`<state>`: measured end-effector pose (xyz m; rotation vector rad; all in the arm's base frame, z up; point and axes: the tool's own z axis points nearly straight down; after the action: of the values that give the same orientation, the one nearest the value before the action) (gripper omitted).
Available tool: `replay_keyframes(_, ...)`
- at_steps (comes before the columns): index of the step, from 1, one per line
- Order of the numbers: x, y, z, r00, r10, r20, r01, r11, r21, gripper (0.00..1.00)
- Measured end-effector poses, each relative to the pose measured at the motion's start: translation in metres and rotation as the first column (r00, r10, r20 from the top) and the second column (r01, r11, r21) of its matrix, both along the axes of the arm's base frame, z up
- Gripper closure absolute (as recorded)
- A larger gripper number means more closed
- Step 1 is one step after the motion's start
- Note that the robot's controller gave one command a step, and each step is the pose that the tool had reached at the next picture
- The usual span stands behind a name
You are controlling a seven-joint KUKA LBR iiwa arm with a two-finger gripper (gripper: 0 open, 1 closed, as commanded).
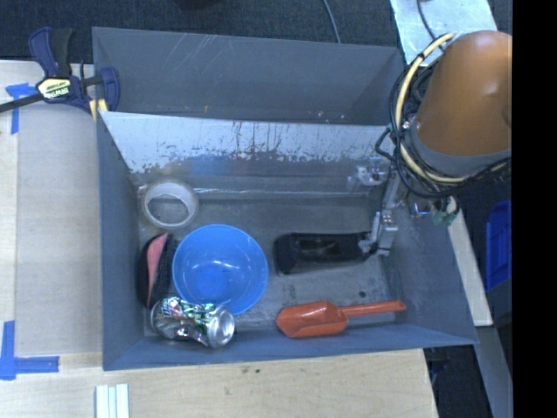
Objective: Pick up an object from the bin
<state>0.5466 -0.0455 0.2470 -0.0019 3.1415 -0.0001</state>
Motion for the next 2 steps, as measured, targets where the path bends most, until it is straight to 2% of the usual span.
replay_keyframes(1, 0.0, 0.0, 0.0, 1.0, 0.0, 0.0, 0.0, 1.0, 0.0, 0.0)
replay_keyframes(2, -0.002, 0.005, -0.058, 0.984, 0.178, -0.006, -0.178, 0.984, 0.002, 0.0)
